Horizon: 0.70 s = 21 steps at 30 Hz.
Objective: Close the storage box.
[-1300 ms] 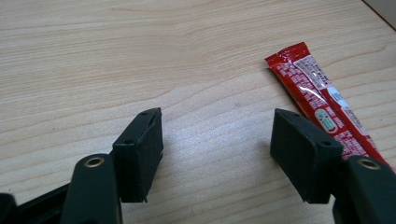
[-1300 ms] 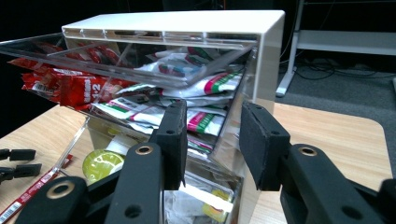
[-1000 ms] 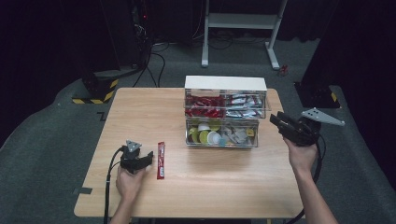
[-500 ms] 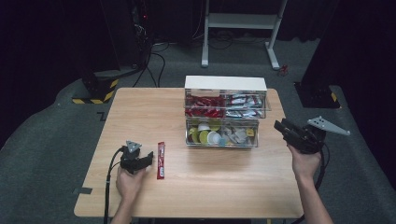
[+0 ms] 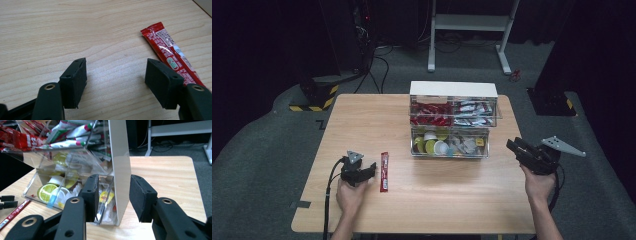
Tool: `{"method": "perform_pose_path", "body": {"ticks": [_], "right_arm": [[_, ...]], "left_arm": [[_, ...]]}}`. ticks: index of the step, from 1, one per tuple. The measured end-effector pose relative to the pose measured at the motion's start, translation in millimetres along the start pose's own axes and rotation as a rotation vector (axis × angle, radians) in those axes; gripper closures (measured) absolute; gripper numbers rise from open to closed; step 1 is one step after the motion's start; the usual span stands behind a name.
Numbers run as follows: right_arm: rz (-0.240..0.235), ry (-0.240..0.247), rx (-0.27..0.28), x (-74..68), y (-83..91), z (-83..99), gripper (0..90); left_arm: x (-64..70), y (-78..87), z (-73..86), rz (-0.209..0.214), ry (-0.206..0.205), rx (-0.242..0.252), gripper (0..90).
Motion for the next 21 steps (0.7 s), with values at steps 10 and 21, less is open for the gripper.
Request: {"method": "perform_pose_path", "body": {"ticks": [10, 21], "right_arm": [[0.038, -0.002, -0.023, 6.9, -3.6, 16.6, 60.0], [0.049, -0.024, -0.048, 12.9, -11.7, 33.5, 60.0]], "left_arm": [[0.1, 0.0, 0.0, 0.0, 0.0, 0.0, 34.1], [0.2, 0.0, 0.1, 0.001, 0.001, -0.001, 34.1]]}}
Point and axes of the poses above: each handheld gripper's, and its own axes: y roughly backward along the jaws, z roughly out of its underside, x roughly to its right, the point moved 10 cm from there along -y, roughly forward along the jaws, and after that the axes turned 15 degrees about -x, right-handed, at the moved point
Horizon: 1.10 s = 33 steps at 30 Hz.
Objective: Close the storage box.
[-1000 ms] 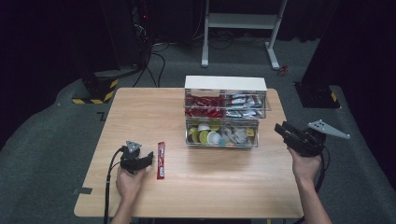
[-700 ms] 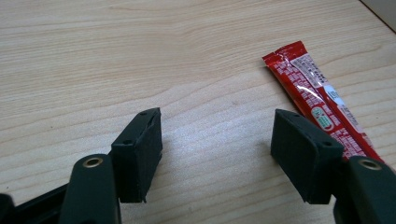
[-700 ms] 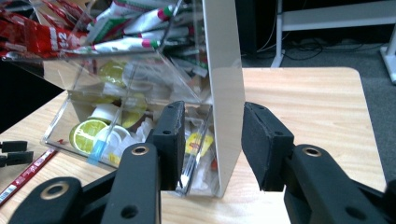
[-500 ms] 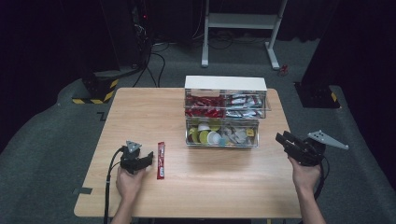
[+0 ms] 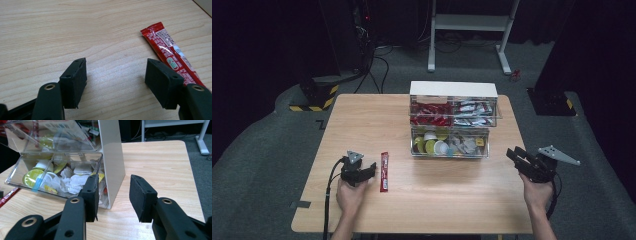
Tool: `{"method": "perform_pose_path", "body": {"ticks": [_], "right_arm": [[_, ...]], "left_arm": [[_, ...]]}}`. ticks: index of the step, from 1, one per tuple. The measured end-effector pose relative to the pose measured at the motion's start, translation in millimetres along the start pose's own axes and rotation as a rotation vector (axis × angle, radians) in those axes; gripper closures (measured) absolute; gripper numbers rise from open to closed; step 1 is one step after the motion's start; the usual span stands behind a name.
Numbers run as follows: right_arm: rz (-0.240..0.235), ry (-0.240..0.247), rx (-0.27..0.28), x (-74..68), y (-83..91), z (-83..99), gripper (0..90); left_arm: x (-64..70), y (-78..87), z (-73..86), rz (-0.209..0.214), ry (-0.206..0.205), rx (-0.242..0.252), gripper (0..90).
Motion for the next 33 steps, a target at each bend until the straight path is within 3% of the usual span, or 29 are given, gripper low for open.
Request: {"method": "perform_pose_path", "body": {"ticks": [15, 33], "right_arm": [[0.032, 0.011, -0.065, 0.4, -20.7, 21.9, 58.8], [0.079, 0.0, -0.131, 11.4, -40.3, 40.4, 57.9]], "left_arm": [[0.0, 0.0, -0.1, 0.0, -0.003, 0.001, 33.8], [0.1, 0.0, -0.1, 0.001, -0.002, 0.0, 33.7]]}}
Point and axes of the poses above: each handheld gripper's, and its own axes: y roughly backward along the jaws, z roughly out of its underside, x roughly to its right, the point moved 10 cm from there along -y, roughly forward along the jaws, and after that the axes turned 15 degrees about -x, right-handed, at the moved point
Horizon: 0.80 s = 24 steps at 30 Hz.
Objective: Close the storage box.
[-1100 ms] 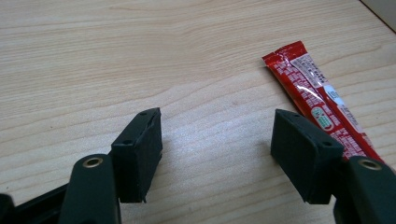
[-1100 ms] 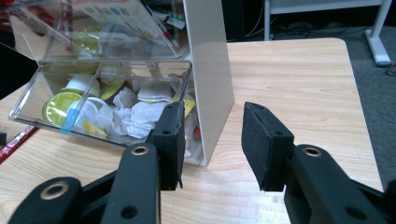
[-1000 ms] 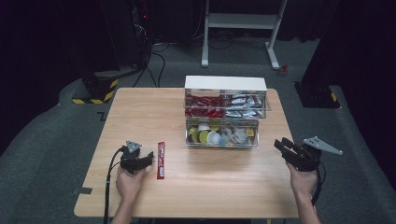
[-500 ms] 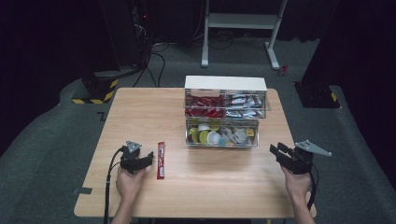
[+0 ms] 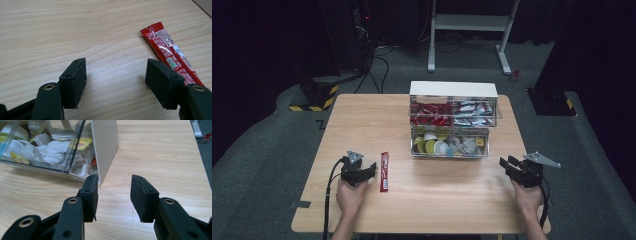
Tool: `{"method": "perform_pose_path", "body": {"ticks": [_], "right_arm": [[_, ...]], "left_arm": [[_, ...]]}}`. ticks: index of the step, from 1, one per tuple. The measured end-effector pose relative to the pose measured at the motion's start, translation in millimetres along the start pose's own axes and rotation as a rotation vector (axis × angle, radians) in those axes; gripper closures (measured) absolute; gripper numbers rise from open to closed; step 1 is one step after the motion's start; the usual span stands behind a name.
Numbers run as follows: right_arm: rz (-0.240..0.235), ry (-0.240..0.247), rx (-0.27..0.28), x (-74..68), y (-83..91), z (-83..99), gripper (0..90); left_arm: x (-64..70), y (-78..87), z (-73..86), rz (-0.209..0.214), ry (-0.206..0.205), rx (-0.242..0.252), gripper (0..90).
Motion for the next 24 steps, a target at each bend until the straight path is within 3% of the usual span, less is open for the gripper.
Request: {"method": "perform_pose_path", "body": {"ticks": [24], "right_arm": [[0.056, -0.017, -0.077, 12.5, -28.5, 10.3, 55.3]], "left_arm": [[0.1, 0.0, 0.1, 0.001, 0.001, 0.0, 33.7]]}}
Point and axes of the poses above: each handheld gripper's, and its own axes: y roughly backward along the jaws, z roughly out of its underside, x roughly to its right, the point moved 10 cm from there along -y, roughly forward along the jaws, and after that the axes turned 15 degrees about -x, right-handed, at the moved point
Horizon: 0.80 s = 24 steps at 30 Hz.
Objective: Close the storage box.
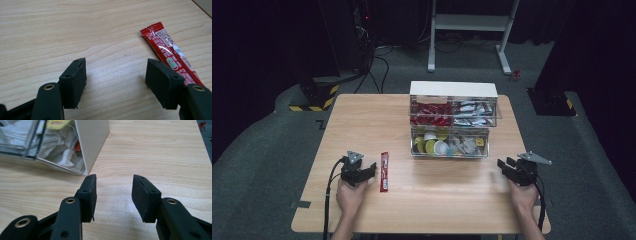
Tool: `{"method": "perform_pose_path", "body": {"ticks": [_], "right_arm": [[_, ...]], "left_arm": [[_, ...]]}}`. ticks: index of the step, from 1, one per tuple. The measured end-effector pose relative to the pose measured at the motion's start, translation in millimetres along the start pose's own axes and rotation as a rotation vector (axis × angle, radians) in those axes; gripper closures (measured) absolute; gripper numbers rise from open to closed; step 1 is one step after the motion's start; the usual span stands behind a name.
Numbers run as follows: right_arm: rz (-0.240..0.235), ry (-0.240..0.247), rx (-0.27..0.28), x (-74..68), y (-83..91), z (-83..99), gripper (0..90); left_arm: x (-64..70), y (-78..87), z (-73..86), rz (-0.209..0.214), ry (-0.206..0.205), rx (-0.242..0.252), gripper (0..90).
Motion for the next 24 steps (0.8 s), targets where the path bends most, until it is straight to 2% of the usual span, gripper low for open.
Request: {"method": "perform_pose_path", "body": {"ticks": [7, 12, 24], "right_arm": [[0.025, 0.001, -0.027, 1.9, -9.0, 2.0, 54.4], [0.039, 0.024, -0.036, 2.0, -15.2, 2.6, 53.5], [0.068, 0.013, -0.07, 6.4, -24.0, 5.8, 49.8]], "left_arm": [[0.0, 0.0, -0.1, -0.001, -0.001, 0.0, 33.7], [-0.1, -0.1, -0.2, -0.002, -0.002, 0.001, 33.6], [-0.1, -0.1, -0.2, -0.002, -0.002, 0.001, 33.6]]}}
Point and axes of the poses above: each handheld gripper's, and its own axes: y roughly backward along the jaws, z roughly out of its underside, x roughly to its right, the point moved 10 cm from there along -y, roughly forward along the jaws, and after that the axes turned 15 degrees about -x, right-handed, at the moved point
